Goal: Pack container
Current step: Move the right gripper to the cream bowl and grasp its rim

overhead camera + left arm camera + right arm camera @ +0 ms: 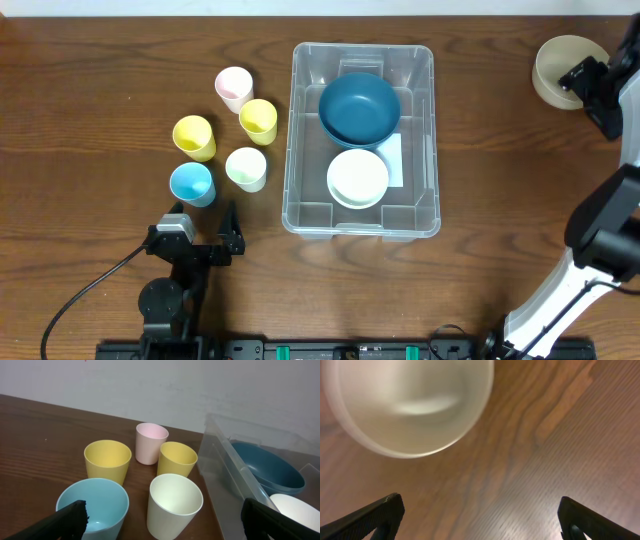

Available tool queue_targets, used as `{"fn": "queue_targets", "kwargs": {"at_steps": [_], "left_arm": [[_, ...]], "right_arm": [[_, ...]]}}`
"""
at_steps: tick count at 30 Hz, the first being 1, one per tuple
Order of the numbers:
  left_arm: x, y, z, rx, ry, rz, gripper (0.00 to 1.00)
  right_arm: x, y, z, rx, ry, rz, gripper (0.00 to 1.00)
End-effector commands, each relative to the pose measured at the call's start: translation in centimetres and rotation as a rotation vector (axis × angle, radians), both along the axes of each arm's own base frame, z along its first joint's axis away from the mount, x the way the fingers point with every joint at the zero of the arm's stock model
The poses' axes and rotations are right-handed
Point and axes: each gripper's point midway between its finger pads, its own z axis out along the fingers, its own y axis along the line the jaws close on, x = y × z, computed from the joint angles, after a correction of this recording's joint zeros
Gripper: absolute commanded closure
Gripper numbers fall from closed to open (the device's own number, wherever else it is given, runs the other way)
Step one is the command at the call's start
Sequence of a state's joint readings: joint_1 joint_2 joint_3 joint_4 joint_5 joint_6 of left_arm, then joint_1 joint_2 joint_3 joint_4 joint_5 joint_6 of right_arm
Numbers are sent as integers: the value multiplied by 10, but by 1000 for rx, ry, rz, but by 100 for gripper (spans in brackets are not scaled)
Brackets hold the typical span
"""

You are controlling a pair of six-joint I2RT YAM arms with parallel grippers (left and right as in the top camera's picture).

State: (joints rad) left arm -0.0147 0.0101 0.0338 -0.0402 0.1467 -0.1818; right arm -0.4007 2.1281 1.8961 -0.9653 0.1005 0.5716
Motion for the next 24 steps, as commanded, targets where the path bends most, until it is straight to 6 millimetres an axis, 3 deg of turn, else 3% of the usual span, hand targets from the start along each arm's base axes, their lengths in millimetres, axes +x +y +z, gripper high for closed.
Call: {"fn": "queue_targets", "kwargs": {"at_steps": [1, 5, 11, 18, 24], "left_arm": [[1, 2, -17, 17, 36, 7, 2], [1, 2, -17, 17, 36, 7, 2], [1, 2, -17, 17, 36, 7, 2], [1, 2, -17, 17, 36, 7, 2], [1, 2, -17, 17, 36, 7, 2]], "right_arm": [[-4, -12, -22, 42, 15, -63, 1], [-6, -31, -35, 64, 4, -127, 1], [-3, -49, -34, 51, -40, -153, 1], [11, -48, -30, 78, -113, -169, 1], [14, -50, -42, 87, -111, -189, 4]]}}
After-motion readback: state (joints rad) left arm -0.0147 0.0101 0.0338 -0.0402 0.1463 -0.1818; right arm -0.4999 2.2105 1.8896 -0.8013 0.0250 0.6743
